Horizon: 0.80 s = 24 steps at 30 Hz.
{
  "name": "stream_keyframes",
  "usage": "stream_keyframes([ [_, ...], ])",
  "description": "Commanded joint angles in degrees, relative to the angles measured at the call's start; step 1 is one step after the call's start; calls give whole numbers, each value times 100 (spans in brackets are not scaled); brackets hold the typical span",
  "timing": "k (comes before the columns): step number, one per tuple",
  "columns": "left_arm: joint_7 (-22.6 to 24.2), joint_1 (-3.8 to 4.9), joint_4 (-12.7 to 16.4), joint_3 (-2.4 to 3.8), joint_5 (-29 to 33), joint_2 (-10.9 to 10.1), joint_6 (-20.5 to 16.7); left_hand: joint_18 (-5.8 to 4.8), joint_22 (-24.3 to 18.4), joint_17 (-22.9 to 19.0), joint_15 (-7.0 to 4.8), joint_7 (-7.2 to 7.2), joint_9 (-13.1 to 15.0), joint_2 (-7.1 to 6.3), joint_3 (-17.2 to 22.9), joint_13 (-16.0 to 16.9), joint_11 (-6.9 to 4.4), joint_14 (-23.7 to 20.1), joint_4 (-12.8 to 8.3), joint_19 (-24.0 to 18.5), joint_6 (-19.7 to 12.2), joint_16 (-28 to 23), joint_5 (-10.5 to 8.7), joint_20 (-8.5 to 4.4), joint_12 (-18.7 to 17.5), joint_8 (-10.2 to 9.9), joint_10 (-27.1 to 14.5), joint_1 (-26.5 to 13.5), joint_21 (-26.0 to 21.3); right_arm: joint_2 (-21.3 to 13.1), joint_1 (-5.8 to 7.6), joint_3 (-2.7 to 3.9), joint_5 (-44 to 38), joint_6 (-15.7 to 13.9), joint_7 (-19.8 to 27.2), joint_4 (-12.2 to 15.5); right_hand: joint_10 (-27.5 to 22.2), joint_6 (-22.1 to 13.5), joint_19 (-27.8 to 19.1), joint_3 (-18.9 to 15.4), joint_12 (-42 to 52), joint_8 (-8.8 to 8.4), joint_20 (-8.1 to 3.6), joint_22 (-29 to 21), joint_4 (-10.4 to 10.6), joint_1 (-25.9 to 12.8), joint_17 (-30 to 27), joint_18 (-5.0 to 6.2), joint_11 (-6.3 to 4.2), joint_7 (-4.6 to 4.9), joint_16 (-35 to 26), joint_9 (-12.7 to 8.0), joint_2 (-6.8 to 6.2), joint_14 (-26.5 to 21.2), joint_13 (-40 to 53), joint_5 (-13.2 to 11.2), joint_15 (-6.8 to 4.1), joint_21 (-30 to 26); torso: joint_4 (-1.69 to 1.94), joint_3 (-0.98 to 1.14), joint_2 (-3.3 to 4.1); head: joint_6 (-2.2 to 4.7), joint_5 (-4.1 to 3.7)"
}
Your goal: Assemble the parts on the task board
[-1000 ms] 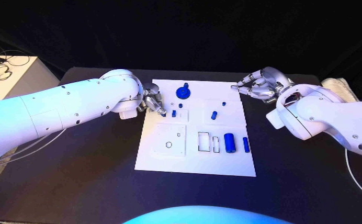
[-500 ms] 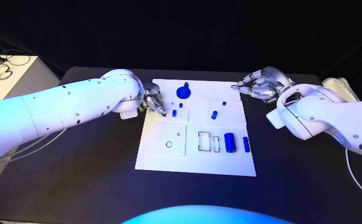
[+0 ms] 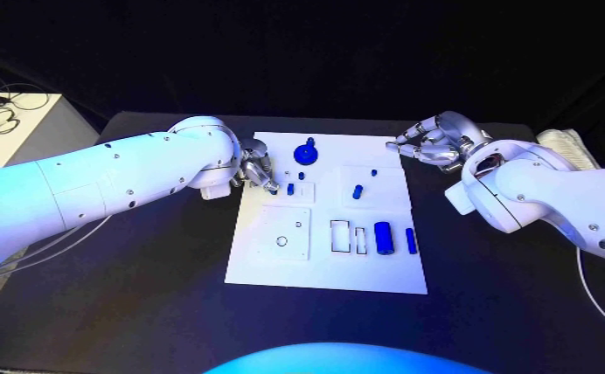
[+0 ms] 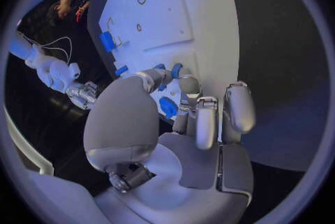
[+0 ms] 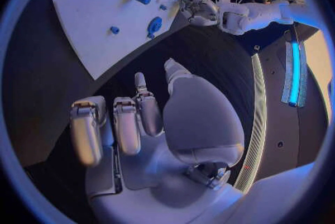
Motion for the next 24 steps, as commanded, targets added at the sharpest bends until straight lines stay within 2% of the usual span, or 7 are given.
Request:
stream_keyframes([
  [1, -77, -54, 8, -41, 4, 36, 132, -67, -9, 1510, -28, -11, -1, 39, 1384, 5, 1, 585, -1406, 9, 43, 19, -14, 7, 25, -22, 38, -57, 18, -4, -4, 0, -27, 39, 60, 11, -7, -33, 583, -20, 12, 23, 12, 1481, -3, 9, 1269, -73, -15, -5, -30, -4, 28, 546, 641, -7, 26, -23, 0, 2, 1, -3, -7],
  [7, -85, -60, -20, -49, 20, 63, 43, -66, -27, 1510, -33, -44, 43, 75, 1197, 52, -19, 585, -1301, -5, 19, 19, -79, 16, 32, -27, 101, -215, -12, -6, -4, 0, -23, 37, 62, 20, -7, -33, 583, -20, 12, 23, 12, 1481, -3, 9, 1269, -73, -15, -5, -30, -4, 28, 546, 641, -7, 26, -23, -3, 0, 3, -9, -18],
  [11, -91, -69, -36, -54, 28, 79, 19, -65, -45, 1510, -58, -98, 93, 114, 902, 58, -55, 585, -1178, -7, -24, 19, -120, 7, 14, -28, 131, -324, -45, -7, -4, 0, -19, 36, 66, 26, -7, -33, 583, -20, 12, 23, 12, 1481, -3, 9, 1269, -73, -15, -5, -30, -4, 28, 546, 641, -7, 26, -23, -3, -1, 3, -19, -28],
  [14, -101, -74, -47, -57, 25, 85, 32, -64, -76, 1510, -89, -162, 65, 149, 359, 79, -87, 585, -936, -7, 27, 19, -156, -19, 12, -94, 125, -458, -88, -10, -4, 0, -15, 34, 68, 28, -7, -33, 583, -20, 12, 23, 12, 1481, -3, 9, 1269, -73, -15, -5, -30, -4, 28, 546, 641, -7, 26, -23, -4, 1, 0, -20, -34],
  [19, -112, -77, -70, -59, 12, 81, 63, -63, -95, 1510, -94, -156, 19, 168, 20, 99, -89, 585, -766, -3, 82, 19, -160, -30, 5, -164, 99, -480, -113, -14, -4, 0, -14, 31, 69, 31, -7, -33, 583, -20, 12, 23, 12, 1481, -3, 9, 1269, -73, -15, -5, -30, -4, 28, 546, 641, -7, 26, -23, -1, 2, -2, -20, -38],
  [22, -117, -78, -84, -60, 3, 75, 62, -62, -100, 1510, -94, -155, 11, 173, -51, 100, -89, 585, -729, -4, 95, 19, -162, -31, 1, -176, 93, -481, -119, -16, -4, 0, -13, 29, 69, 33, -7, -33, 583, -20, 12, 23, 12, 1481, -3, 9, 1269, -73, -15, -5, -30, -4, 28, 546, 641, -7, 26, -23, 1, 3, -5, -12, -40],
  [24, -121, -79, -91, -60, -8, 69, 49, -62, -103, 1510, -94, -156, 2, 172, -153, 118, -88, 585, -677, -2, 113, 19, -169, -31, 8, -191, 94, -485, -124, -18, -4, 0, -13, 27, 69, 34, -7, -33, 583, -20, 12, 23, 12, 1481, -3, 9, 1269, -73, -15, -5, -30, -4, 28, 546, 641, -7, 26, -23, 2, -4, -4, -9, -39],
])
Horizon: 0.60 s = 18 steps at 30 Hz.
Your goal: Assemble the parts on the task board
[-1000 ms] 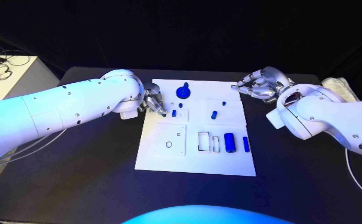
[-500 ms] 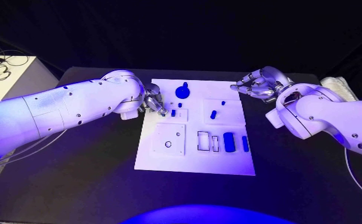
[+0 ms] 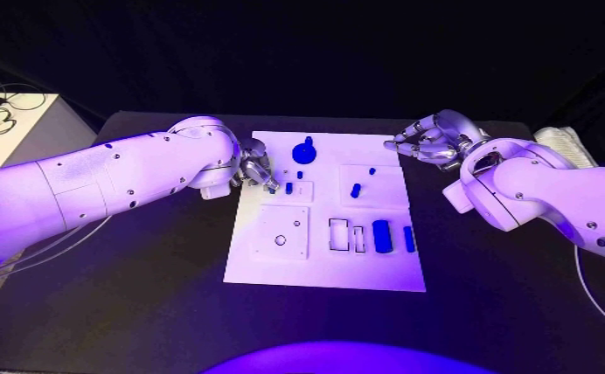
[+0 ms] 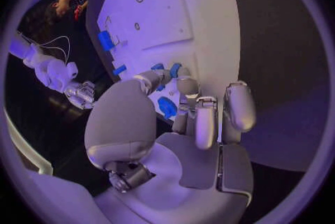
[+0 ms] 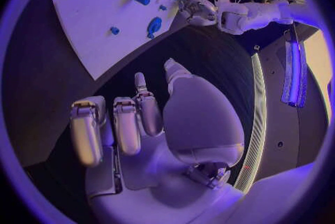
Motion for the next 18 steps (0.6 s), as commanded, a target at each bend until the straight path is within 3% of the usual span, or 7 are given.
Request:
stream_keyframes([
  [1, -70, -63, -20, -45, -24, 5, 102, -62, -5, 1510, -29, -18, -3, -6, -99, 24, -3, 607, 17, 3, 32, 19, -26, -32, 11, -45, -24, -46, -36, -4, -4, 0, -16, 27, 69, 12, -7, -33, 583, -21, 12, 23, 12, 1483, -3, 9, 1270, -73, -15, -5, -30, -4, 28, 546, 643, -7, 26, -23, 4, -4, -3, 7, -1],
  [6, -73, -68, 1, -44, -56, -24, 24, -64, -2, 1510, -28, -18, -24, -31, -408, 48, -2, 607, 196, 17, 74, 19, -88, -34, 14, -83, -28, -67, -44, -4, -4, 0, -16, 22, 73, 13, -7, -33, 583, -21, 12, 23, 12, 1483, -3, 9, 1270, -73, -15, -5, -30, -4, 28, 546, 643, -7, 26, -23, -1, -7, 0, 16, 0],
  [9, -72, -69, 24, -41, -69, -49, -38, -65, -1, 1510, -22, -6, -43, -18, -649, 60, 6, 607, 422, 25, 94, 19, -436, -34, 10, -121, -38, -71, -51, -4, -4, 0, -16, 20, 75, 12, -19, -35, 580, -37, -4, 24, 10, 1478, 0, 12, 1260, -71, -15, -6, -35, -5, 34, 544, 626, -8, 25, -29, -3, -10, 3, 22, -4],
  [13, -69, -71, 57, -26, -80, -79, -126, -64, -6, 1510, -15, 8, -44, -31, -887, 73, 20, 607, 771, 29, 101, 19, -622, -25, 10, -142, -46, -88, -61, -3, -4, 0, -16, 17, 79, 11, -19, -35, 580, -37, -4, 24, 10, 1478, 0, 12, 1260, -71, -15, -6, -35, -5, 34, 544, 626, -8, 25, -29, 0, -9, 2, 18, -9],
  [18, -68, -71, 104, -2, -87, -115, -213, -62, -9, 1510, -7, 18, -34, 1, -1072, 97, 29, 607, 870, 31, 101, 19, -890, -20, 22, -142, -47, -125, -68, -2, -4, 0, -15, 14, 82, 10, -19, -35, 580, -37, -4, 24, 10, 1478, 0, 12, 1260, -71, -15, -6, -35, -5, 34, 544, 626, -8, 25, -29, 4, -11, 2, 22, -17],
])
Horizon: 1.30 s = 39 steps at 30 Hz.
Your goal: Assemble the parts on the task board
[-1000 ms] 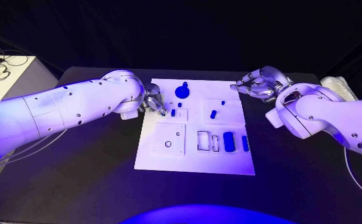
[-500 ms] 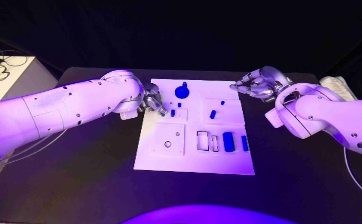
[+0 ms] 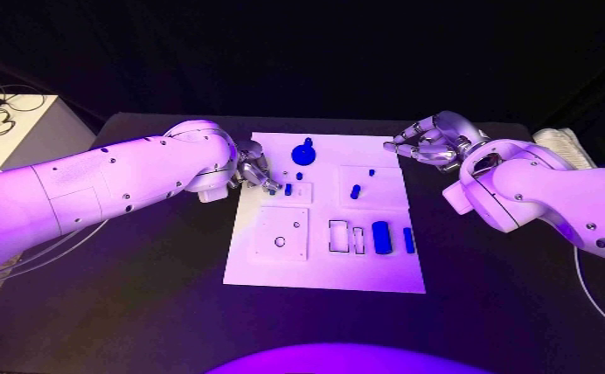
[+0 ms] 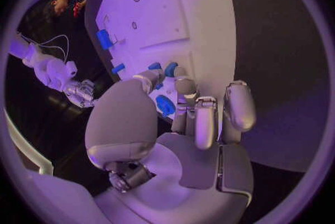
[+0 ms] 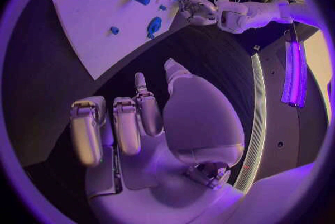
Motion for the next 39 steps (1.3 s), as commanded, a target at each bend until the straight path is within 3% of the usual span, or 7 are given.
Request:
stream_keyframes([
  [1, -74, -29, 37, -6, -57, -26, -62, -62, -7, 1510, -5, 19, 10, 13, -91, 16, 44, 608, -3, 32, 10, 19, -88, -19, 28, -3, -4, -71, -24, 1, -4, 0, -17, 15, 76, 7, -18, -35, 580, -37, -4, 24, 10, 1479, 0, 12, 1261, -71, -15, -6, -35, -5, 34, 544, 627, -8, 25, -29, 4, -1, 0, 2, -5],
  [27, 150, -25, 301, 263, 482, -189, -714, -16, -215, 1449, 23, 74, 21, 123, -280, -256, 89, 587, -2, -121, -153, -15, -131, -3, -161, -43, -202, -187, -140, 0, -17, 0, -5, 0, 94, -2, -16, -39, 578, -52, 0, 23, 10, 1477, 7, 1, 1266, -70, -15, -5, -32, -6, 39, 545, 628, -9, 25, -32, -1, 8, -5, 42, -11],
  [29, 303, -24, 306, 270, 577, -196, -887, 23, -407, 1215, 72, 147, 4, 145, -334, -504, 154, 499, -6, -277, -322, -154, -115, 30, -342, -110, -428, -136, -253, -4, -18, 0, -4, -2, 95, -1, -16, -39, 578, -52, 0, 23, 10, 1477, 7, 1, 1266, -70, -15, -5, -32, -6, 39, 545, 628, -9, 25, -32, 1, 9, -1, 50, -23],
  [30, 411, -24, 307, 272, 620, -197, -997, 80, -685, 999, 129, 222, -14, 163, -335, -887, 224, 404, -12, -505, -487, -289, -84, 70, -629, -174, -749, -28, -417, -5, -19, 0, -4, -4, 96, -2, -16, -39, 578, -52, 0, 23, 10, 1477, 7, 1, 1266, -70, -15, -5, -32, -6, 39, 545, 628, -9, 25, -32, 1, 9, -1, 50, -23],
  [34, 1099, -24, 300, 264, 660, -164, -1529, 452, -2674, -512, 450, 598, -181, 132, -52, -1213, 587, -617, -86, -2246, -1198, -1354, -43, 319, -1158, -393, -1779, 912, -1766, -14, -19, 0, 20, -18, 133, -2, -19, -40, 576, -56, -5, 23, 10, 1473, 8, -2, 1256, -69, -15, -5, -38, -6, 42, 543, 624, -9, 25, -38, 7, 10, -5, 69, -49],
  [35, 1348, -25, 301, 254, 636, -148, -1686, 478, -2884, -1036, 535, 663, -291, 86, 102, -1300, 645, -1106, -171, -2491, -1309, -1761, -53, 408, -1281, -443, -2060, 1308, -2025, -15, -19, 0, 32, -22, 153, -3, -23, -40, 575, -56, -9, 23, 10, 1472, 8, -1, 1258, -68, -15, -5, -37, -6, 43, 543, 620, -9, 25, -39, 7, 10, -4, 75, -58],
  [39, 2252, -41, 305, 179, 291, -68, -2224, 497, -2998, -1957, 646, 762, -630, 2, 388, -1520, 756, -2004, -400, -2671, -1600, -2451, -81, 531, -1530, -656, -2528, 1910, -2269, -20, -20, 0, 81, -41, 245, -15, -25, -40, 571, -50, -12, 23, 10, 1466, 0, 16, 1258, -66, -15, -5, -37, -6, 58, 543, 617, -4, 25, -48, -2, 0, 8, 97, -70],
])
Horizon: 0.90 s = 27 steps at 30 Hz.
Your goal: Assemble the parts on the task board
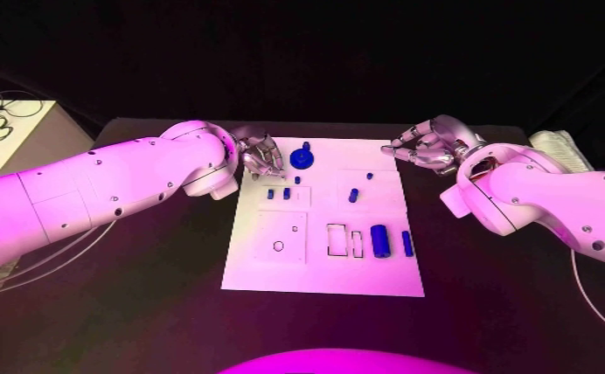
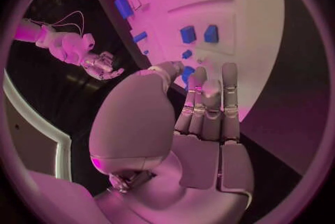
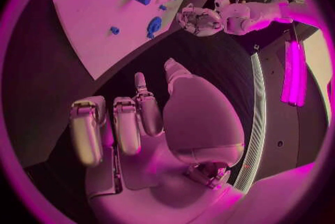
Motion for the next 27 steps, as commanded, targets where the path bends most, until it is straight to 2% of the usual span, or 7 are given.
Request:
stream_keyframes([
  [1, 1478, -23, 18, -47, -314, 75, -969, 58, -52, -343, 55, 47, -217, -76, 103, -195, 61, -337, -85, -92, -122, -214, -29, 64, -220, -99, -277, 224, -104, -6, -3, 0, 60, -30, 210, -9, -25, -41, 574, -30, -11, 23, 10, 1467, -17, 20, 1257, -68, -14, -5, -37, -6, 61, 543, 618, -4, 25, -19, -5, -10, 11, 23, -14],
  [4, 1807, -61, -3, -95, -712, 144, -1134, 64, -47, -407, 70, 34, -367, -148, 97, -341, 80, -372, -81, -99, -194, -190, -40, 87, -388, -163, -403, 238, -109, -6, -3, 0, 76, -30, 257, -15, -27, -41, 572, -27, -14, 23, 10, 1465, -22, 31, 1255, -67, -15, -5, -39, -6, 67, 542, 615, -2, 25, -23, -9, -10, 7, 28, -14],
  [6, 1888, -88, -46, -124, -1030, 210, -1100, 58, -65, -622, 143, 13, -537, -230, -4, -535, 166, -534, 2, -131, -202, -247, -56, 141, -607, -178, -581, 152, -156, -5, -3, 0, 83, -25, 280, -18, -27, -41, 572, -27, -14, 23, 10, 1465, -22, 31, 1255, -67, -15, -5, -39, -6, 67, 542, 615, -2, 25, -23, -8, -5, 1, 24, -27],
  [8, 1903, -102, -101, -151, -1270, 274, -1055, 60, -79, -687, 172, -21, -622, -244, -79, -599, 197, -580, 42, -142, -252, -244, -66, 169, -662, -210, -633, 116, -185, -4, -3, -1, 87, -20, 292, -20, -27, -42, 572, -24, -13, 24, 10, 1465, -27, 43, 1254, -67, -15, -5, -39, -7, 71, 542, 615, -1, 24, -23, -2, -4, 1, 22, -33],
  [12, 1816, -119, -218, -185, -1650, 398, -889, 69, -105, -790, 203, -4, -791, -243, -251, -718, 226, -615, 112, -130, -142, -182, -67, 213, -724, -196, -699, 110, -231, 2, -3, -1, 90, -12, 304, -18, -27, -42, 572, -24, -13, 24, 10, 1465, -27, 43, 1254, -67, -15, -5, -39, -7, 71, 542, 615, -1, 24, -23, -5, -3, 6, 28, -42],
  [15, 1699, -125, -316, -202, -1901, 493, -725, 76, -102, -707, 204, 2, -915, -235, -350, -792, 227, -476, 148, -84, -68, -10, -68, 222, -742, -208, -686, 149, -220, 5, -3, -2, 91, -8, 306, -17, -27, -42, 572, -24, -13, 24, 10, 1465, -27, 43, 1254, -67, -15, -5, -39, -7, 71, 542, 615, -1, 24, -23, -7, -5, 7, 27, -43],
  [27, 1274, -135, -595, -240, -2427, 736, -182, 80, -44, -608, 183, -81, -1269, -196, -500, -1065, 207, -216, 257, 18, 286, 394, -34, 205, -871, -236, -526, 332, -131, 13, -3, -2, 79, -1, 297, -16, -27, -42, 572, -24, -13, 24, 10, 1465, -27, 43, 1254, -67, -15, -5, -39, -7, 71, 542, 615, -1, 24, -23, -5, -5, 5, 20, -54],
])
